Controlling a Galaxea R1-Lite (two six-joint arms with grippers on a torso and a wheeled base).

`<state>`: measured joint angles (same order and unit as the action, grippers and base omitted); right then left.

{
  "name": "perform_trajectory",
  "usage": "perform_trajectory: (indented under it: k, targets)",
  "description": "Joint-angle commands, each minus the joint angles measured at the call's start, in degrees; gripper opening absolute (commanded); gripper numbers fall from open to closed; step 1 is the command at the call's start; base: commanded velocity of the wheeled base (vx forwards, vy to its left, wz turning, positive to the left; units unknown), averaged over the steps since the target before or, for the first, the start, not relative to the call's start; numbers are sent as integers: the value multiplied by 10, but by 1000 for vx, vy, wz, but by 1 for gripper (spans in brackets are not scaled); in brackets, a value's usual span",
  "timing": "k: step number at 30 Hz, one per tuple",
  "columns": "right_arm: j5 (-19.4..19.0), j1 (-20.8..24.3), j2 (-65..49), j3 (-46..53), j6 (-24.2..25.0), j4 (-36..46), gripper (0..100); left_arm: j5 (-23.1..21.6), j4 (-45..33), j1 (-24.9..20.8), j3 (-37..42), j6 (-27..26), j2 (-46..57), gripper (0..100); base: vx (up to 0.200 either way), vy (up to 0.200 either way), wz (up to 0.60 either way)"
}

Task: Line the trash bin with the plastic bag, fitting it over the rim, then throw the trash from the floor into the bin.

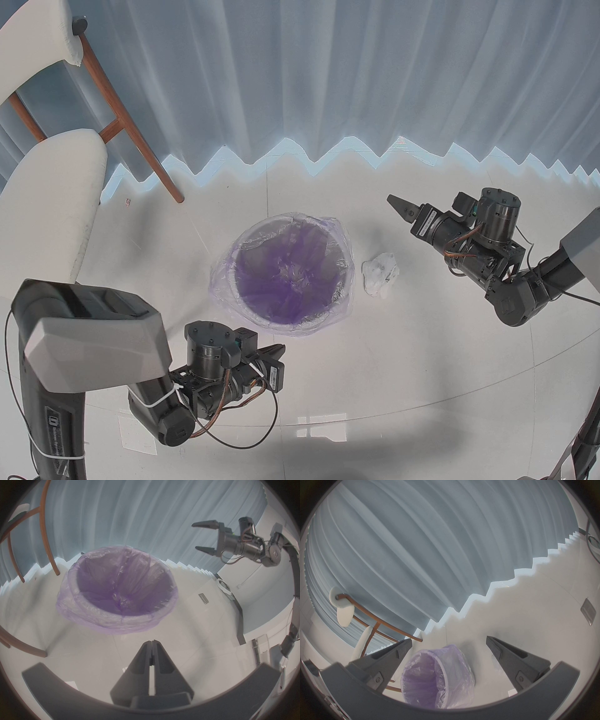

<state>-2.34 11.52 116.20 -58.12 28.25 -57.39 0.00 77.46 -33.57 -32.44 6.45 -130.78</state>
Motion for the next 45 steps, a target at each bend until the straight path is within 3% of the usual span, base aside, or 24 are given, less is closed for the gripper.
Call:
perform_trajectory:
  k: [1, 7, 32, 45]
  targets:
    - [-2, -7, -22, -2, 1, -1, 100, 17, 27, 3, -22, -6, -73, 0, 0, 0, 0]
    - [-3, -8, -28, -3, 1, -1, 100, 44, 92, 21, -20, -6, -105, 0, 0, 0, 0]
    - [-9, -8, -37, -1, 1, -1, 100, 42, 89, 39, -80, -5, -77, 0, 0, 0, 0]
    - [-9, -8, -39, 1, 1, -2, 100, 41, 88, 59, -168, -5, -149, 0, 0, 0, 0]
